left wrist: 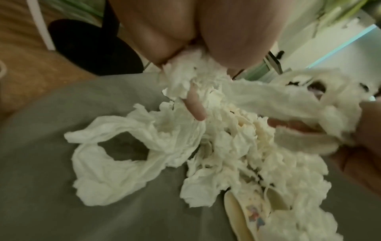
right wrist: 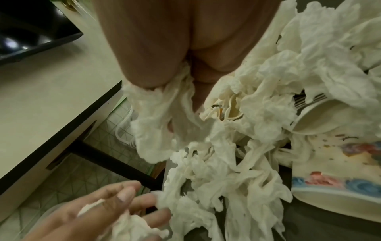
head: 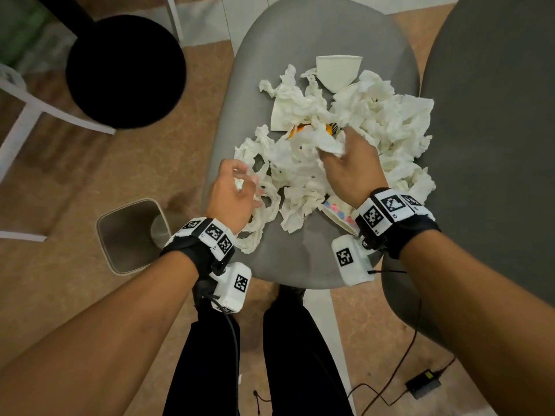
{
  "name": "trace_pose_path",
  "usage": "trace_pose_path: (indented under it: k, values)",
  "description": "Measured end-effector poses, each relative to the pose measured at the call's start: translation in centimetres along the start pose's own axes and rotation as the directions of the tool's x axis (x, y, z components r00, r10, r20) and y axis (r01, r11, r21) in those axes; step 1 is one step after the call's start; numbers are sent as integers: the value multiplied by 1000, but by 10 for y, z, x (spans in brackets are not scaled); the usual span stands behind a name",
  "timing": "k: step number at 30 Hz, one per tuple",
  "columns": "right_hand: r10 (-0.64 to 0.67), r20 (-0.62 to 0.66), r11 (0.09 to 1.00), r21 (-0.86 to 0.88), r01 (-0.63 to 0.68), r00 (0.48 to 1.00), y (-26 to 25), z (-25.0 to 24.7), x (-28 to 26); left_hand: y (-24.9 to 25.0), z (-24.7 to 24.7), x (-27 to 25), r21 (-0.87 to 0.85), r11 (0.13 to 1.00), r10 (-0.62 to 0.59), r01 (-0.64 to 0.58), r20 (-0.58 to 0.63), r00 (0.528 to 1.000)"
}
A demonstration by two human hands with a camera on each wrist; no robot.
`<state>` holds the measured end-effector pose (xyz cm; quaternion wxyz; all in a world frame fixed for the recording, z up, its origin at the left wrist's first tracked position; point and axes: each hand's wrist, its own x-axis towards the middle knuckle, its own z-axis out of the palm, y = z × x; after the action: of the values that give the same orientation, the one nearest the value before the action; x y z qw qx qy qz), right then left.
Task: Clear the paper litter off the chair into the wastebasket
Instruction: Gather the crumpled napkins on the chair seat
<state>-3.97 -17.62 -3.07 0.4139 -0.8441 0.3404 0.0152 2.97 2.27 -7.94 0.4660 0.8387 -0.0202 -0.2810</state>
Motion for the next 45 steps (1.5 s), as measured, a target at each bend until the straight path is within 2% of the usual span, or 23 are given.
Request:
trace_pose_path:
  k: [2,3,6,8,10,12,16,18,21,24,26,29,32,35,38,41,43,45]
  values:
    - [-16,53,997,70,12,998,2,0,2,4,-2,-1,-97,994,-53,56,28,998]
    - [-43,75,993,114,35,996,1,0,2,7,-4,-2,-76,995,-56,57,18,998]
    - [-38,128,967,255,4,991,-10,0,-1,14,-8,-3,29,999,-31,36,-143,989]
    - [0,151,942,332,-51,989,-19,-1,-2,16,-14,-5,-20,998,-68,65,-197,978]
    - [52,171,909,400,-117,984,-27,-2,-4,16,-20,-8,-71,995,-87,75,-182,979]
    - [128,174,857,476,-197,976,-35,-2,-5,14,-27,-12,-48,996,-79,71,-173,982]
    - [156,175,754,614,-232,972,-58,3,-10,5,-41,-16,-8,999,-51,51,-190,980]
    - [121,231,762,601,-240,965,-69,12,-17,-2,-49,-17,-41,998,-64,57,-178,982]
    - [114,358,782,542,-306,927,-80,38,-31,-17,-59,-20,-79,993,-102,91,-161,982]
    - [73,434,894,370,-251,898,-89,65,-47,-30,-69,-27,-89,986,-149,143,-57,987]
    - [51,487,904,348,-247,872,-98,79,-57,-41,-75,-33,-94,989,-108,111,36,994]
    - [59,520,918,307,-251,852,-105,96,-65,-53,-82,-43,-125,989,-68,79,93,993]
    - [99,498,921,282,-269,862,-108,113,-70,-59,-91,-49,-215,975,-34,51,83,996]
    - [99,570,903,292,-314,816,-113,141,-79,-70,-104,-49,-211,976,-39,60,103,994]
    - [64,548,936,256,-240,834,-114,188,-86,-91,-121,-48,-169,979,-99,113,89,991]
    - [61,540,944,243,-225,840,-124,244,-95,-139,-148,-42,-270,946,-184,177,-1,983]
    - [101,590,944,198,-265,801,-130,288,-101,-173,-171,-40,-331,922,-239,201,-77,968]
    - [132,673,940,148,-308,728,-132,335,-106,-211,-192,-34,-386,893,-297,232,-118,947]
